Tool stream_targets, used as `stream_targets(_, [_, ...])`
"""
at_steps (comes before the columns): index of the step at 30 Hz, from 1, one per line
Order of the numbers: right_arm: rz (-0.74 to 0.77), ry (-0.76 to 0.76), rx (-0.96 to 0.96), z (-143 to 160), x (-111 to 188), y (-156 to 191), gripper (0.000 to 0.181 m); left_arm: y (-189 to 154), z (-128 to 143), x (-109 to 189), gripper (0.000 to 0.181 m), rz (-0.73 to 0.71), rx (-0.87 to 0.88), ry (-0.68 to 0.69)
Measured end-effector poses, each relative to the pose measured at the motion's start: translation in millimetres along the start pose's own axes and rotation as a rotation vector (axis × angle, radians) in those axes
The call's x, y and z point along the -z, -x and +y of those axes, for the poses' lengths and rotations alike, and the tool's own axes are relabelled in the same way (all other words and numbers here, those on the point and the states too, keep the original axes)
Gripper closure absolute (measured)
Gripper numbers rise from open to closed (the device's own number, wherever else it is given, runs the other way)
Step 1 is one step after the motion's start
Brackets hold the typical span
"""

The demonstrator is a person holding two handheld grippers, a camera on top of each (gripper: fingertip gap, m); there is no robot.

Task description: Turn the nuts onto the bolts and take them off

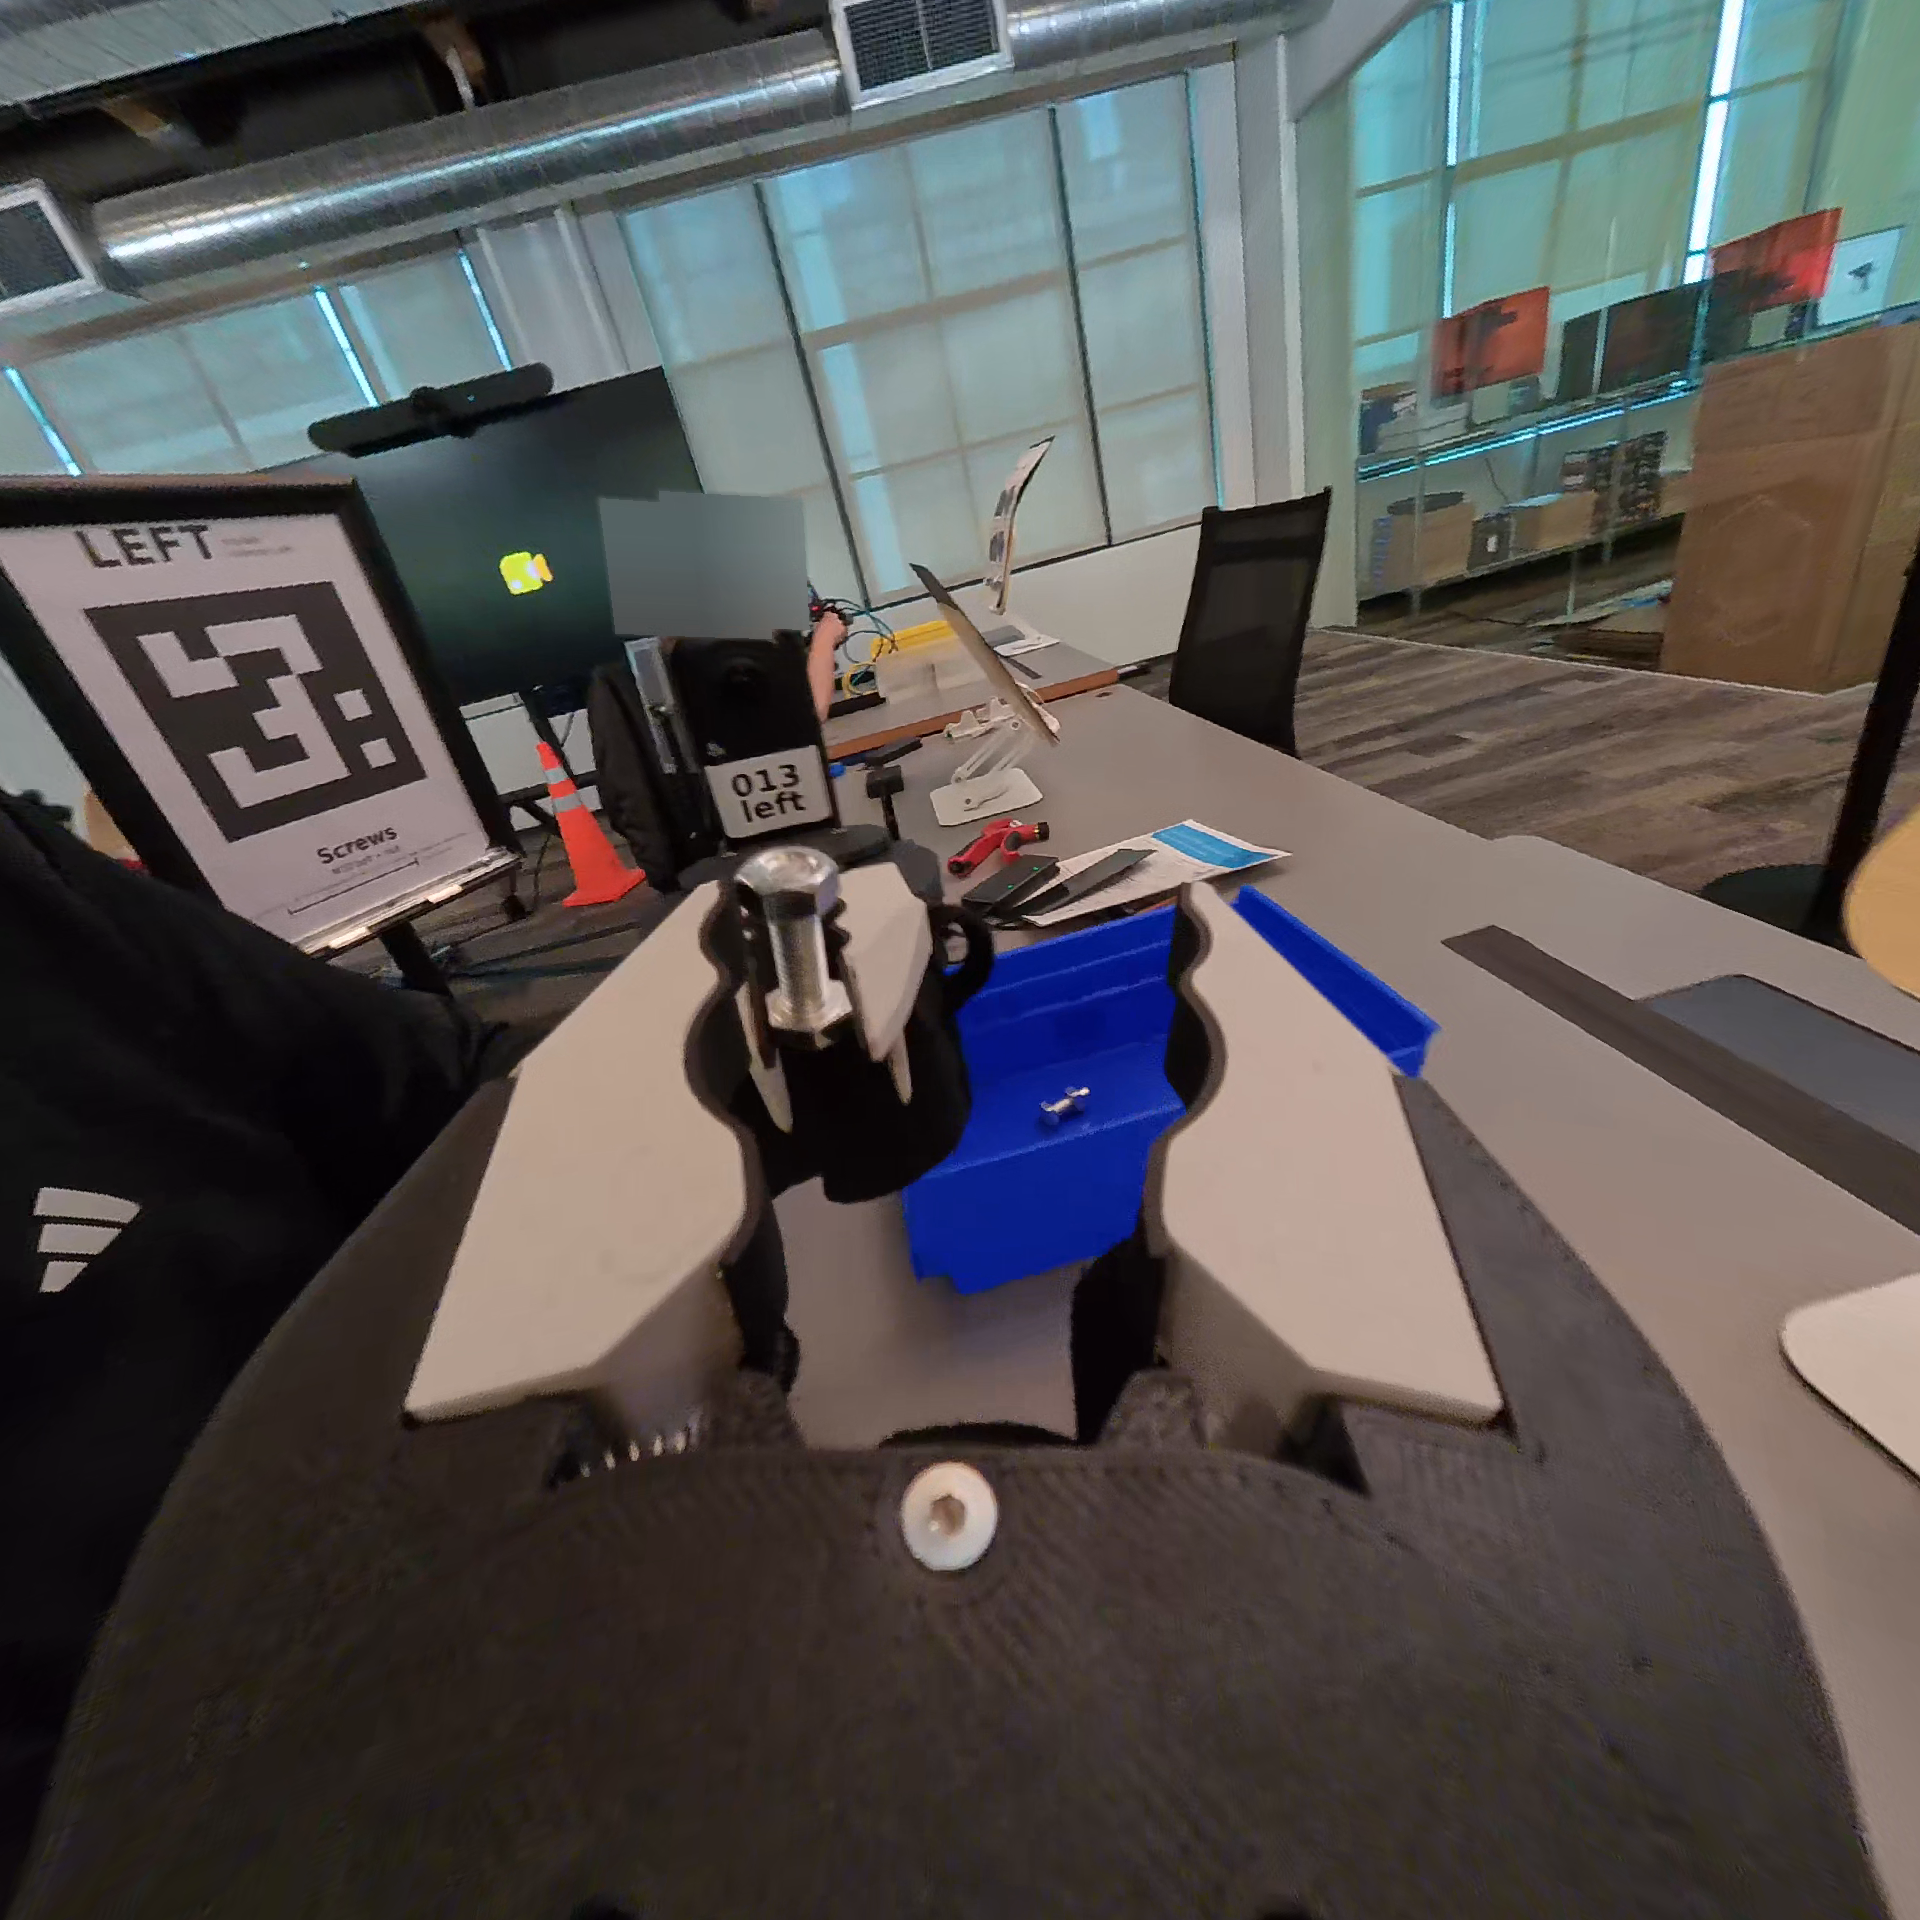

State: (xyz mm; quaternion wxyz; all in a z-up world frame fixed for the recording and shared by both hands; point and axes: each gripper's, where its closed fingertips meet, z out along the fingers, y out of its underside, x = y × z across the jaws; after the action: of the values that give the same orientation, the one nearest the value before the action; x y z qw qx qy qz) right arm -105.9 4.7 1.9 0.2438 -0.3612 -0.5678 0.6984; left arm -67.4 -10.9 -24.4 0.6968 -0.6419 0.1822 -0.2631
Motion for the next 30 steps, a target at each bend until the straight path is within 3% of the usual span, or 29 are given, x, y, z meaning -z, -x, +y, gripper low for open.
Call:
stream_targets(1, [0.03, -0.003, -0.003, -0.4, 5.4, -6.2, 0.101, 0.5, -1.0, 1.2, 0.166, -0.005, -0.009, -0.001])
stream_targets(2, [0.078, 0.001, 0.004, 0.0, 13.4, -15.6, 0.122, -1.8, -4.2, 2.9, 0.166, 0.009, -0.018, -0.017])
stream_targets(6, [0.112, -0.047, -0.046, -8.8, 35.9, -29.6, 0.115, -1.4, -5.6, 2.7, 0.166, -0.002, -0.033, -0.006])
stream_targets(14, [-0.013, -0.007, 0.037, -8.0, 4.1, 11.2, 0.108, 2.1, -2.9, 2.6, 0.166, -0.009, -0.008, -0.007])
stream_targets(20, [-0.002, -0.003, -0.005, -2.1, 0.1, 2.3, 0.107, -0.1, -4.7, 3.2, 0.166, -0.006, -0.018, -0.01])
stream_targets(21, [0.018, -0.013, -0.015, -2.6, 4.7, -3.0, 0.12, -0.7, -6.8, 4.7, 0.166, 0.0, -0.017, -0.021])
stream_targets(22, [0.036, -0.026, -0.021, -3.8, 10.1, -8.7, 0.122, -1.0, -8.4, 5.4, 0.166, 0.003, -0.016, -0.026])
stream_targets(25, [0.05, -0.047, -0.04, -6.1, 18.7, -15.2, 0.114, 1.7, -7.4, 5.4, 0.166, -0.007, -0.016, -0.017])
stream_targets(30, [-0.017, -0.024, 0.01, -5.6, 3.3, 6.3, 0.107, 4.8, -1.2, 2.5, 0.166, -0.018, -0.003, -0.004])
